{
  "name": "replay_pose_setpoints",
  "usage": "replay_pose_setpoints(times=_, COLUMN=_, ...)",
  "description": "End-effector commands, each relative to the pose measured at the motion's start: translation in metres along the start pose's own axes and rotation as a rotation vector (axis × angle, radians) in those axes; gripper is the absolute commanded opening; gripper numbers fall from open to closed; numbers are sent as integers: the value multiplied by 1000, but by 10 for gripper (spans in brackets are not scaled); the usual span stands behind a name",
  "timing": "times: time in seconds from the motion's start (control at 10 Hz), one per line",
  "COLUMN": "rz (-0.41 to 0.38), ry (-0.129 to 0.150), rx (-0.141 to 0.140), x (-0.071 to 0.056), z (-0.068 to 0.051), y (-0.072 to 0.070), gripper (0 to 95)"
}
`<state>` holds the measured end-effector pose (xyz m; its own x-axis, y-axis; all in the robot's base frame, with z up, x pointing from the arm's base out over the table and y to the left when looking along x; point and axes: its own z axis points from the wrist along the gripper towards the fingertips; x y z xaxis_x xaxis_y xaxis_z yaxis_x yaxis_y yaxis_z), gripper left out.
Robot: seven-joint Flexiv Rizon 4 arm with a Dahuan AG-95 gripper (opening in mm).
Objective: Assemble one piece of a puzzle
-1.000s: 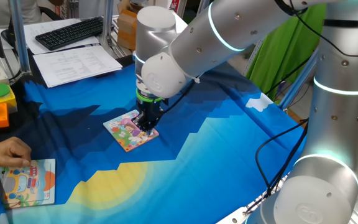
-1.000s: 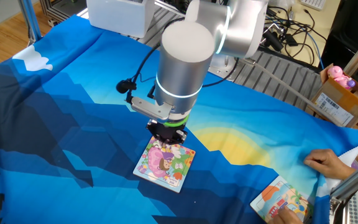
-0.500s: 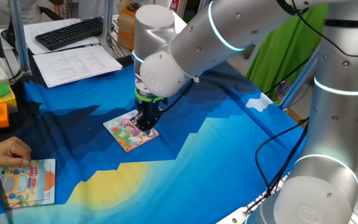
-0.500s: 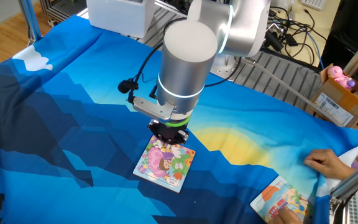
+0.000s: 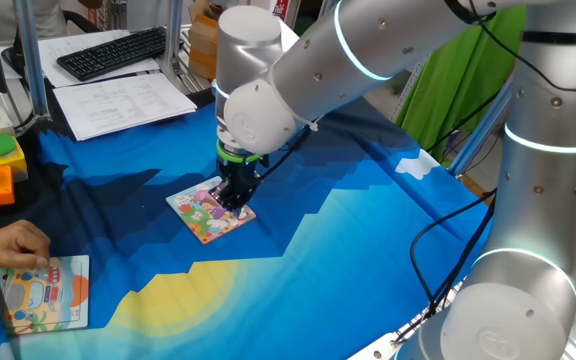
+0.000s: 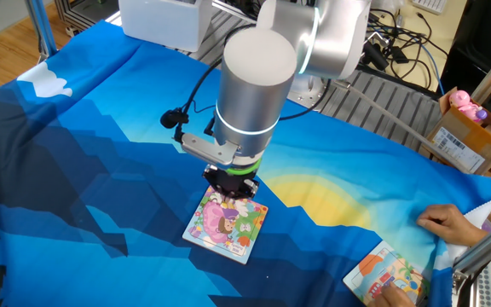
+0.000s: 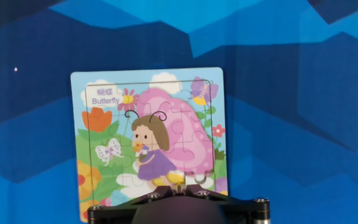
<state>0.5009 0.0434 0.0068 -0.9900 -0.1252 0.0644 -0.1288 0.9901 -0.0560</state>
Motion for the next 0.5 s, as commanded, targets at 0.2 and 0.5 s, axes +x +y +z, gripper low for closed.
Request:
replay_pose_setpoints(times=0.2, rz=7, ry=9, rx=-4, x=1, z=2, y=1, gripper=0)
replay_pose_setpoints(times=0.5, rz=6, ry=18, rx=6, x=3, z=-2, y=1, gripper=0)
